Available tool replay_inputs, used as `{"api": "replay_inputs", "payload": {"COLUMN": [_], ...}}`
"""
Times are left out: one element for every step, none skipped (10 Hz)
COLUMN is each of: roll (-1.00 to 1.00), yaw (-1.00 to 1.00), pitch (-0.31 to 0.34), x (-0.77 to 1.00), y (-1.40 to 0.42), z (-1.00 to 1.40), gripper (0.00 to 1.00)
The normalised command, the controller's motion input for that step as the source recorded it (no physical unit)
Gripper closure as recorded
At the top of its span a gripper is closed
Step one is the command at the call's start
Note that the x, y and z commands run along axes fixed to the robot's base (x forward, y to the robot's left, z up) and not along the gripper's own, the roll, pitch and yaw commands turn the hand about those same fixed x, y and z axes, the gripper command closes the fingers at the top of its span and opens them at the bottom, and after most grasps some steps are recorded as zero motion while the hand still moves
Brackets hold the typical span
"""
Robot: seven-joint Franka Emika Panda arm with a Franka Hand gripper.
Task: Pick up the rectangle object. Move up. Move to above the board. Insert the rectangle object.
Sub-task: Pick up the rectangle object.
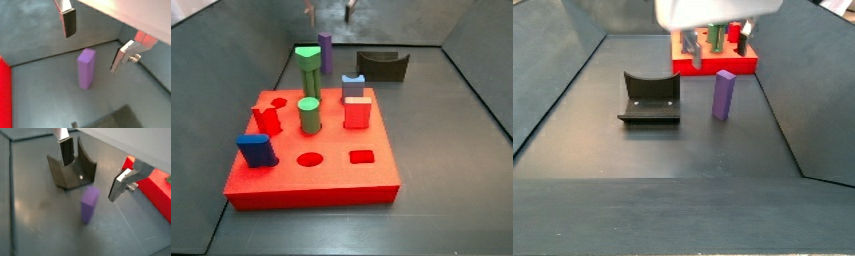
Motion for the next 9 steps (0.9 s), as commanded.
{"api": "replay_inputs", "payload": {"roll": [0.16,0.00,0.02,0.07,0.05,0.00,0.00,0.00,0.00], "yaw": [0.19,0.01,0.00,0.00,0.00,0.00,0.00,0.01,0.00], "pitch": [0.001,0.000,0.000,0.000,-0.007,0.000,0.000,0.000,0.000], "x": [-0.19,0.00,-0.20,-0.29,-0.28,-0.08,0.00,0.00,0.00], "y": [-0.03,0.00,0.17,0.23,0.12,0.00,0.00,0.00,0.00], "z": [-0.90,0.00,-0.15,-0.34,-0.36,-0.17,-0.09,-0.09,-0.09], "gripper": [0.00,0.00,0.00,0.00,0.00,0.00,0.00,0.00,0.00]}}
